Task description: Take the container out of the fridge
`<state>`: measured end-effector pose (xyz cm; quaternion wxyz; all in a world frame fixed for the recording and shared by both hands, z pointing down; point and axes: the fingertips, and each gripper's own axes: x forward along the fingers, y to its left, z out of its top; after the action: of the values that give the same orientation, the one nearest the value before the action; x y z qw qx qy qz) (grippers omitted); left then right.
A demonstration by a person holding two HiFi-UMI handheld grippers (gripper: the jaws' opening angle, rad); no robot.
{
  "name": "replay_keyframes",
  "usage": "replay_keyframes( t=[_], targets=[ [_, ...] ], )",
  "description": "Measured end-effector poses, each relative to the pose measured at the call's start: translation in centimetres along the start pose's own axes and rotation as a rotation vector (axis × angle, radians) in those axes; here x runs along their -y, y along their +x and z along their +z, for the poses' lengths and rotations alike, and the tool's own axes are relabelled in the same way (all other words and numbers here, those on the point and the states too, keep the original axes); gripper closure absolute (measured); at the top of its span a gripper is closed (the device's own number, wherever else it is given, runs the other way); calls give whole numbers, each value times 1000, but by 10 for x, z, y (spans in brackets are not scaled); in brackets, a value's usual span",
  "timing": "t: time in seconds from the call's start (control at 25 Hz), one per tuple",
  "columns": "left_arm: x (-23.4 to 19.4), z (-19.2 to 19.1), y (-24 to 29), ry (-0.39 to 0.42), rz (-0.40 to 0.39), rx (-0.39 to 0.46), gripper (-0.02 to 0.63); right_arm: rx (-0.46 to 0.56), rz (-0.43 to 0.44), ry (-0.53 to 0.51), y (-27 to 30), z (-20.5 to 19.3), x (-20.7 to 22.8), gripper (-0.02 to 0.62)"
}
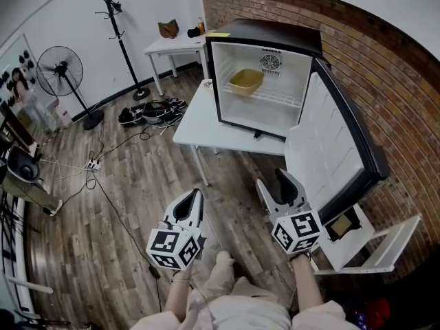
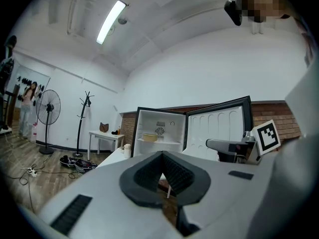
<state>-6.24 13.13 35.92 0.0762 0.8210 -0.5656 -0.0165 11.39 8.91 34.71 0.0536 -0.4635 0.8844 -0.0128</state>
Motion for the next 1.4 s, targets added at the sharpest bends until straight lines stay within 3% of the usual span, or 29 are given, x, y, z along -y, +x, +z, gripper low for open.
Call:
replay_keyframes(
  t=[0.24, 0.88, 1.4],
  targets=[
    [-9, -7, 8, -11, 2, -17, 614, -8, -3, -3, 10, -9, 2, 345],
    [-80, -15, 112, -29, -47, -85, 614, -59, -56, 54, 117, -42, 46, 347],
    [-125, -11, 195, -39, -133, -108, 614, -108, -108, 8, 191, -56, 73, 347]
  ],
)
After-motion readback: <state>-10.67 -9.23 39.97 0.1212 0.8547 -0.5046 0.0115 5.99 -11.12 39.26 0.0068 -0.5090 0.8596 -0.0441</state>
